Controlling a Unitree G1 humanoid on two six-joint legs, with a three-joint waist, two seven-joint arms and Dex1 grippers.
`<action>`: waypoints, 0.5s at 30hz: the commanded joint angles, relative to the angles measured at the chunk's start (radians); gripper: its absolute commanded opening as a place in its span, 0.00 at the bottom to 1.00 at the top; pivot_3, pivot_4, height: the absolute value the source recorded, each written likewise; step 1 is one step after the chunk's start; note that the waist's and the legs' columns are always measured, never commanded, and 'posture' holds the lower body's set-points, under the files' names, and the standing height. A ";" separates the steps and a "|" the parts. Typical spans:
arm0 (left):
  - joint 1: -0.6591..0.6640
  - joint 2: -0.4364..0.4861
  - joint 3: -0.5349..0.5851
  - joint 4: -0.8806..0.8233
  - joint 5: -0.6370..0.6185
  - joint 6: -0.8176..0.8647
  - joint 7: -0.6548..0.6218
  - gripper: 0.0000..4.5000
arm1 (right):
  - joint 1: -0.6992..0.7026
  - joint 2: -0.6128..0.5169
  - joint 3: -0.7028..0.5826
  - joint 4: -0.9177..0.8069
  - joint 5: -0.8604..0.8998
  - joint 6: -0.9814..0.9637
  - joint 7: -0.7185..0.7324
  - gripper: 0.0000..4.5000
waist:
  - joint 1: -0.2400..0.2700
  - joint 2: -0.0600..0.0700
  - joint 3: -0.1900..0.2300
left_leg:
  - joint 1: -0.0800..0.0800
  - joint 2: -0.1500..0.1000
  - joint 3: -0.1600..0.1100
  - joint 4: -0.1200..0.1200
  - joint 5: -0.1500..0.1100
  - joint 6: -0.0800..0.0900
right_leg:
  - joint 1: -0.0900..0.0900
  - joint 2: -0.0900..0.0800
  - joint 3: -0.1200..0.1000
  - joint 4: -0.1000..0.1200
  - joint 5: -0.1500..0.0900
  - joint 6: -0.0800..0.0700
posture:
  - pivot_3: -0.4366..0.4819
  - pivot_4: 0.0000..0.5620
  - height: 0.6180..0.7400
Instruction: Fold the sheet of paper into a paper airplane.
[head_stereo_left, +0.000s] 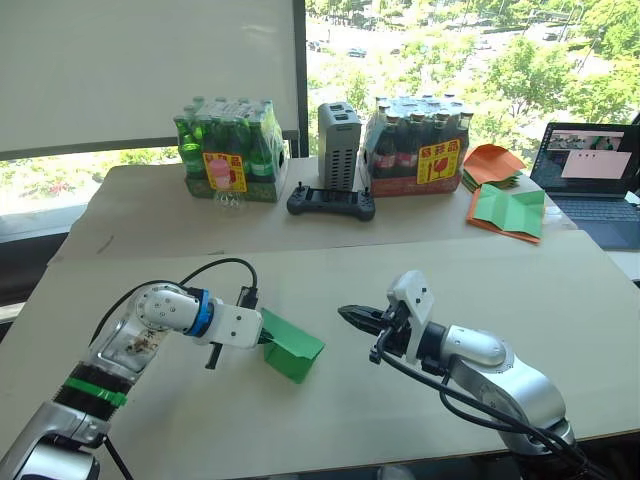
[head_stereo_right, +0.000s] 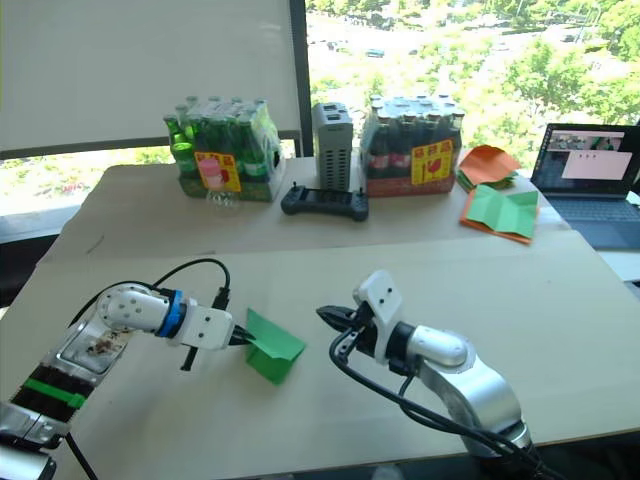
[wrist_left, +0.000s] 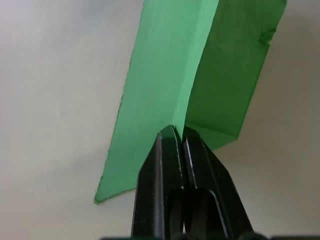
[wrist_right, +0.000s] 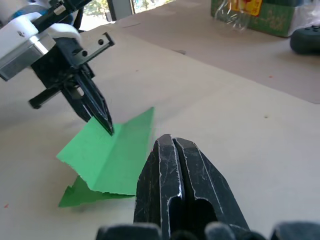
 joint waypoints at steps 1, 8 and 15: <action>0.014 -0.039 0.035 -0.168 0.010 0.391 0.103 0.01 | -0.017 -0.003 -0.021 -0.016 -0.001 -0.028 -0.003 0.00 | 0.005 0.000 0.000 | 0.000 0.000 0.000 0.000 0.000 0.000 | 0.000 0.000 0.000 0.000 0.000 0.000 | 0.48 0.27 0.83; 0.037 -0.147 -0.001 -0.338 0.025 0.796 0.265 0.01 | -0.037 -0.048 0.038 0.012 -0.053 -0.078 0.058 0.00 | 0.001 0.000 0.000 | 0.000 0.000 0.000 0.001 0.000 0.000 | 0.001 0.000 0.000 0.000 0.000 0.000 | 0.48 0.27 0.83; 0.090 -0.123 -0.028 -0.389 -0.007 0.799 0.291 0.34 | -0.047 -0.063 0.054 0.028 -0.062 -0.091 0.098 0.00 | 0.005 0.000 0.000 | 0.001 0.001 0.002 0.000 0.000 0.000 | 0.001 0.000 0.002 0.000 0.000 0.000 | 0.48 0.27 0.83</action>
